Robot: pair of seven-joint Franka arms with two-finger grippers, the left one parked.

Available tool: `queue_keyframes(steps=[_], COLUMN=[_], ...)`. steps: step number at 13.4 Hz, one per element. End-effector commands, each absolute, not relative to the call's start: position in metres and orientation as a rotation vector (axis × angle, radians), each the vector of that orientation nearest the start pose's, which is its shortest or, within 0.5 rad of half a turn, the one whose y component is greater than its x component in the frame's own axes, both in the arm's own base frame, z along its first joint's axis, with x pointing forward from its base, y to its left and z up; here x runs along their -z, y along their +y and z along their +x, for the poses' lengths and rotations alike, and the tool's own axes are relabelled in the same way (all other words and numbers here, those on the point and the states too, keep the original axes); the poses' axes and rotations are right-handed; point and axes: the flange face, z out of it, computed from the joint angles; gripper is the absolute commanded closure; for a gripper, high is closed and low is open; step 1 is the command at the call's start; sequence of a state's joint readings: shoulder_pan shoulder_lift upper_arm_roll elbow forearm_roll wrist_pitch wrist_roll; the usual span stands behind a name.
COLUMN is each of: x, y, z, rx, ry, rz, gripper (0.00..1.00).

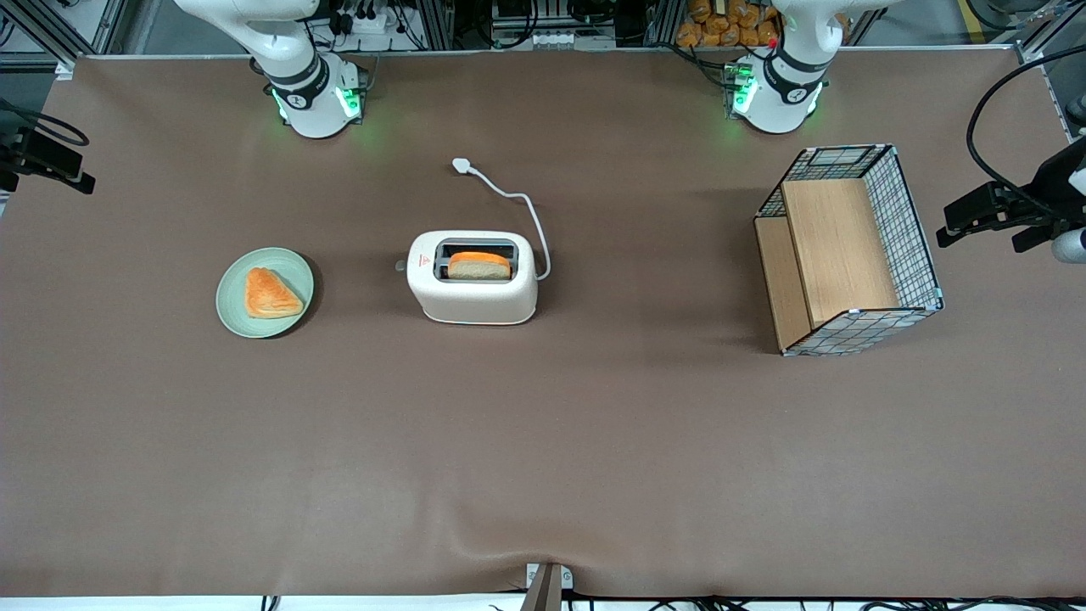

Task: Press toaster button with right arm

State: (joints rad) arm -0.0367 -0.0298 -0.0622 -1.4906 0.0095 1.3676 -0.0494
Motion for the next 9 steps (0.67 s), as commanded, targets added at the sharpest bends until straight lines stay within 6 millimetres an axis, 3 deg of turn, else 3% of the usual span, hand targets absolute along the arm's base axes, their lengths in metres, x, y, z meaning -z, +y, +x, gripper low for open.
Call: queue_keyframes(steps=[1, 9], x=[-0.665, -0.654], y=[-0.052, -0.051], z=[0.523, 0.526], rx=[-0.138, -0.191], ry=[0.090, 0.075], rz=[-3.142, -3.121], gripper=[0.00, 0.00])
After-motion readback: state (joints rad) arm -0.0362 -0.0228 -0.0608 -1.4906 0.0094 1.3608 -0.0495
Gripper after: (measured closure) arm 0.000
